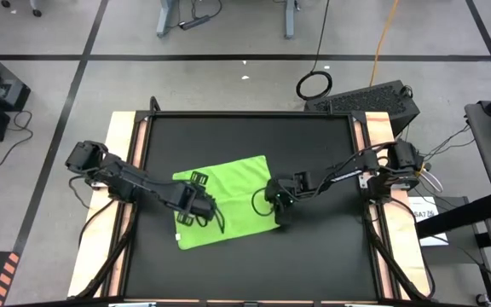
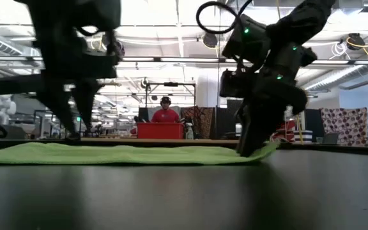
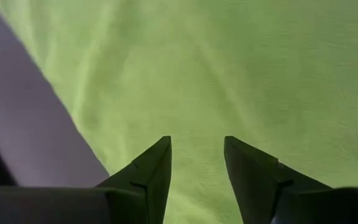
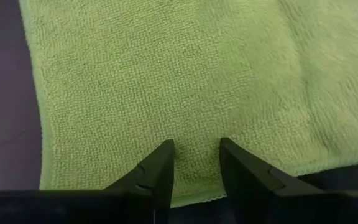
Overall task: Roll towel into tight, uniform cylinder
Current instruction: Fold the green towel
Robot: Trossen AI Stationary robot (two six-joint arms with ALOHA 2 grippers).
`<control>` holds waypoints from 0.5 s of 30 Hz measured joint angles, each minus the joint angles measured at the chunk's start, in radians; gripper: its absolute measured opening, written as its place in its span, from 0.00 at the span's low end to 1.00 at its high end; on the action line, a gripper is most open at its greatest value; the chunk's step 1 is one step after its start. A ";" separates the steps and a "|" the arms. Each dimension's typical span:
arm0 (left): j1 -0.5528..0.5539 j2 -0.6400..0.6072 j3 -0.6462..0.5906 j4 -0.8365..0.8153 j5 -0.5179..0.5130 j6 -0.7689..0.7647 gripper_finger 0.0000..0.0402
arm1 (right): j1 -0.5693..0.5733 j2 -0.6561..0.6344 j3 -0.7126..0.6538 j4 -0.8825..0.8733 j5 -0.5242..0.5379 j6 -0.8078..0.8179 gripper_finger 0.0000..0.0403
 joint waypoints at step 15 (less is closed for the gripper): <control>0.101 0.007 0.000 0.130 0.132 0.123 0.39 | 0.232 -0.161 -0.008 -0.207 0.096 0.276 0.30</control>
